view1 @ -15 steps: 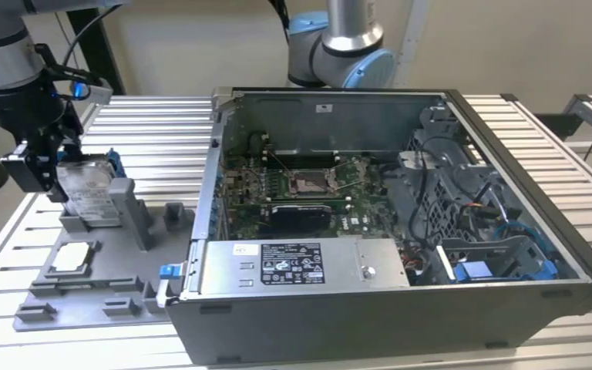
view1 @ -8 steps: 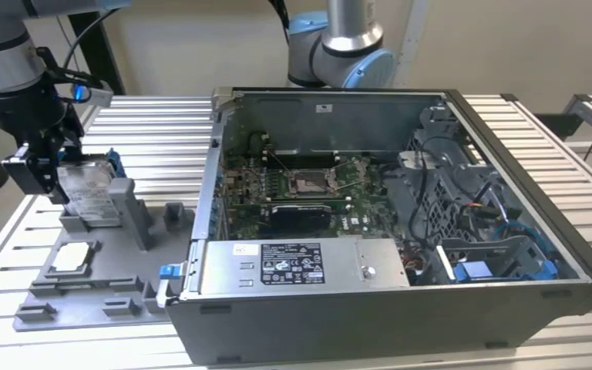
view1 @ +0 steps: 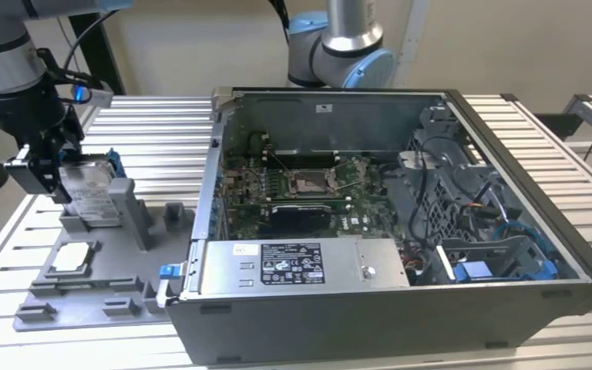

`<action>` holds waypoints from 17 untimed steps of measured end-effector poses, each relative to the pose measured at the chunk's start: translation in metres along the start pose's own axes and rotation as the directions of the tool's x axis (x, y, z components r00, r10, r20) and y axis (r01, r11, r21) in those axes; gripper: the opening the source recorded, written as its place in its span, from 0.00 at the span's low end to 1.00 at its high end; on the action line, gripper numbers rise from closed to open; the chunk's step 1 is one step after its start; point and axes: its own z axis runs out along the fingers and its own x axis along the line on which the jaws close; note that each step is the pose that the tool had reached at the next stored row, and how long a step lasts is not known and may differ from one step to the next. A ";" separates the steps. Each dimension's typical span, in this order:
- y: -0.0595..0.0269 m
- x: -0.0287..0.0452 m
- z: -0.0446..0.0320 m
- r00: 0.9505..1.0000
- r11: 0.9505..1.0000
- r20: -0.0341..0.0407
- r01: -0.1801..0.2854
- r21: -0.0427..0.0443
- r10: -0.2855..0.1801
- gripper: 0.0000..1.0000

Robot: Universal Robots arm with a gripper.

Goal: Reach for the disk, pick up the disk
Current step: 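Pick up the disk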

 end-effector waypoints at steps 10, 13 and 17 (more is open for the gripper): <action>0.0000 -0.0001 0.0003 1.000 1.000 0.000 0.000 0.000 0.000 0.00; 0.0000 -0.0001 0.0003 1.000 1.000 0.000 0.000 0.000 0.000 0.00; 0.0000 -0.0002 0.0003 1.000 1.000 0.000 0.000 0.000 0.000 0.00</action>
